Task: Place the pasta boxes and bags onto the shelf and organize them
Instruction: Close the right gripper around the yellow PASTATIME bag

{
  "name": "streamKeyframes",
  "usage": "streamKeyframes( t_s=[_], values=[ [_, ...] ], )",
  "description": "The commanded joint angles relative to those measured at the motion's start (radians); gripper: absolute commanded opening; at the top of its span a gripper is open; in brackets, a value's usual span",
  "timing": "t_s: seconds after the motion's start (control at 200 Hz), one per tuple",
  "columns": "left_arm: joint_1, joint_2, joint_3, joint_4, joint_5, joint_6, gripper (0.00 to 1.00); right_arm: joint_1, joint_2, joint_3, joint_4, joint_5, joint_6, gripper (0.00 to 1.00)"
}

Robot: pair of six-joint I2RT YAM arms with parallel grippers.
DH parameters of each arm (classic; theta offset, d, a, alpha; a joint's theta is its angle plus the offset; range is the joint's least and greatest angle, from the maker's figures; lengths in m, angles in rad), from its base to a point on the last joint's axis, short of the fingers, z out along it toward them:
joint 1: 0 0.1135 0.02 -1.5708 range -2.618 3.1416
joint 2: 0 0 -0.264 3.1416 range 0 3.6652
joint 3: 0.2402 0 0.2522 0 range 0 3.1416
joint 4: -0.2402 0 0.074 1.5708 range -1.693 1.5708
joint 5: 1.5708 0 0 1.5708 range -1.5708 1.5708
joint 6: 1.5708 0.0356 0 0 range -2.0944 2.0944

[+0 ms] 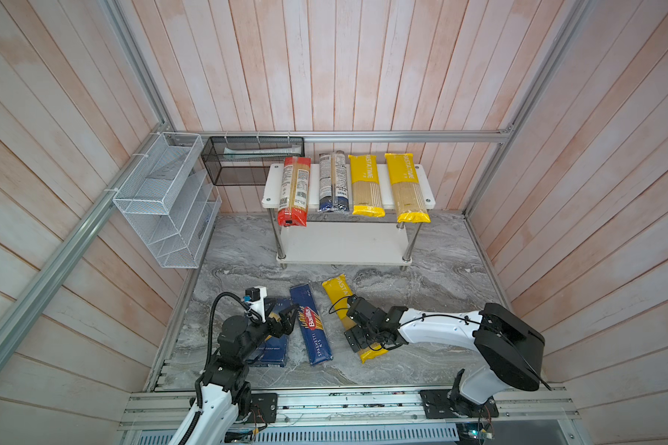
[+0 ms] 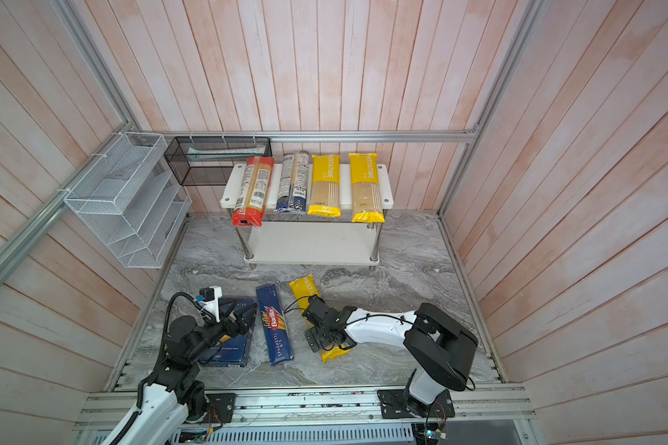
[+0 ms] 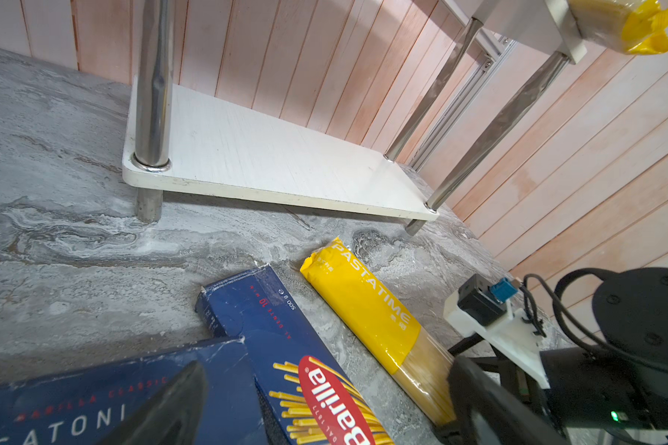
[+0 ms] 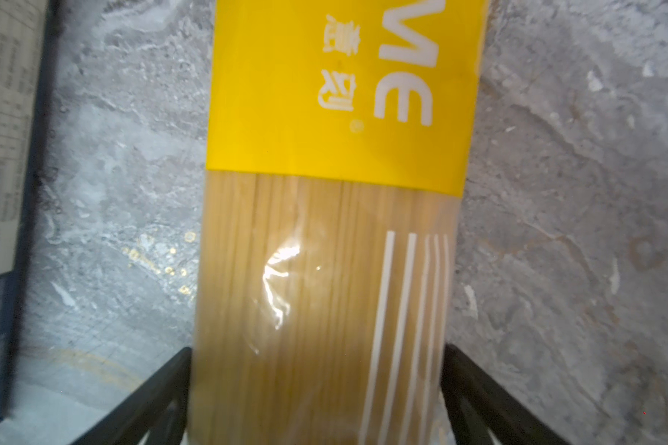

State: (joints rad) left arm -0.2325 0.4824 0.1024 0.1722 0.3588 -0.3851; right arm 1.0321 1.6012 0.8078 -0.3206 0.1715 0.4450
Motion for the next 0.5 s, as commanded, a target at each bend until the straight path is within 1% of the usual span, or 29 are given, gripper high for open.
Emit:
streamKeyframes(
  t_s=[0.0, 0.035, 0.055, 0.25, 0.495],
  values=[
    [-0.007, -0.005, 0.0, 0.016, 0.006, 0.021, 1.0, 0.009, 0.036, 0.002, -0.037, 0.037, 0.028, 0.97],
    [-0.006, -0.002, 0.001, 0.016, 0.006, 0.021, 1.0, 0.01, 0.037, -0.001, -0.032, 0.037, 0.031, 0.9],
    [-0.007, -0.002, 0.002, 0.016, 0.006, 0.021, 1.0, 0.011, 0.037, -0.003, -0.028, 0.036, 0.035, 0.88],
    [-0.006, -0.001, 0.003, 0.016, 0.005, 0.022, 1.0, 0.015, 0.007, -0.043, 0.018, 0.04, 0.051, 0.88],
    [-0.007, -0.001, 0.003, 0.015, 0.006, 0.02, 1.0, 0.023, -0.022, -0.083, 0.046, 0.025, 0.057, 0.83]
  ],
)
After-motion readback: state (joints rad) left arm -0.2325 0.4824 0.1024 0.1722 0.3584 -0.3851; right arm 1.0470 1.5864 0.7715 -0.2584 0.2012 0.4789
